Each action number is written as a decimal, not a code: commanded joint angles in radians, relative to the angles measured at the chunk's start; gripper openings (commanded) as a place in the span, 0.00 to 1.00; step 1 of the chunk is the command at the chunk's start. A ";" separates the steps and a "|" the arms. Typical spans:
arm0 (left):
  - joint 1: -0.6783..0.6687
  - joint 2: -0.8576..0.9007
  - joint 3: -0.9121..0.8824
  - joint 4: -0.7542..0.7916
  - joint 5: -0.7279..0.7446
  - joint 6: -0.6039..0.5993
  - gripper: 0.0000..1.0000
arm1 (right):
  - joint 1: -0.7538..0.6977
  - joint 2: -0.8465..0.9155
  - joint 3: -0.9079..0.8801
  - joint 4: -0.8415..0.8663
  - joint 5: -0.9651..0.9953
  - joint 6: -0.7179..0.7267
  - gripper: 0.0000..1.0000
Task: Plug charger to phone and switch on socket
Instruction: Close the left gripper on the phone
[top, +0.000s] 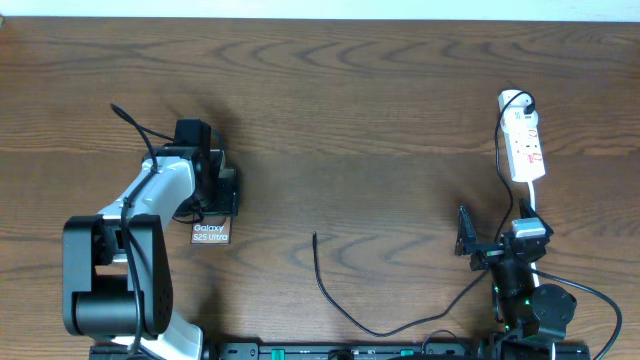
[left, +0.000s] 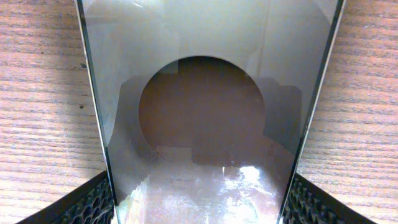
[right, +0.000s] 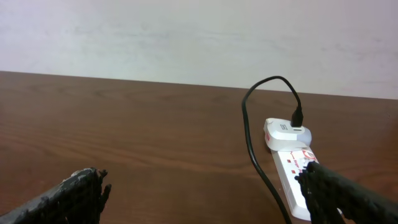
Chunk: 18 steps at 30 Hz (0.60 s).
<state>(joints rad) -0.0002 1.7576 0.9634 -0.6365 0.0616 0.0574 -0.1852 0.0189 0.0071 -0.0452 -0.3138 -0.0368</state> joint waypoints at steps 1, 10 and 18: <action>0.003 0.036 -0.042 -0.009 -0.047 0.013 0.12 | 0.010 -0.003 -0.002 -0.005 0.008 -0.009 0.99; 0.003 0.034 -0.040 -0.005 -0.047 0.013 0.07 | 0.010 -0.003 -0.002 -0.005 0.008 -0.009 0.99; 0.003 -0.016 -0.014 -0.010 -0.043 0.013 0.07 | 0.010 -0.003 -0.002 -0.005 0.008 -0.009 0.99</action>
<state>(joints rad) -0.0002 1.7538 0.9634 -0.6365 0.0612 0.0574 -0.1852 0.0189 0.0071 -0.0452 -0.3138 -0.0368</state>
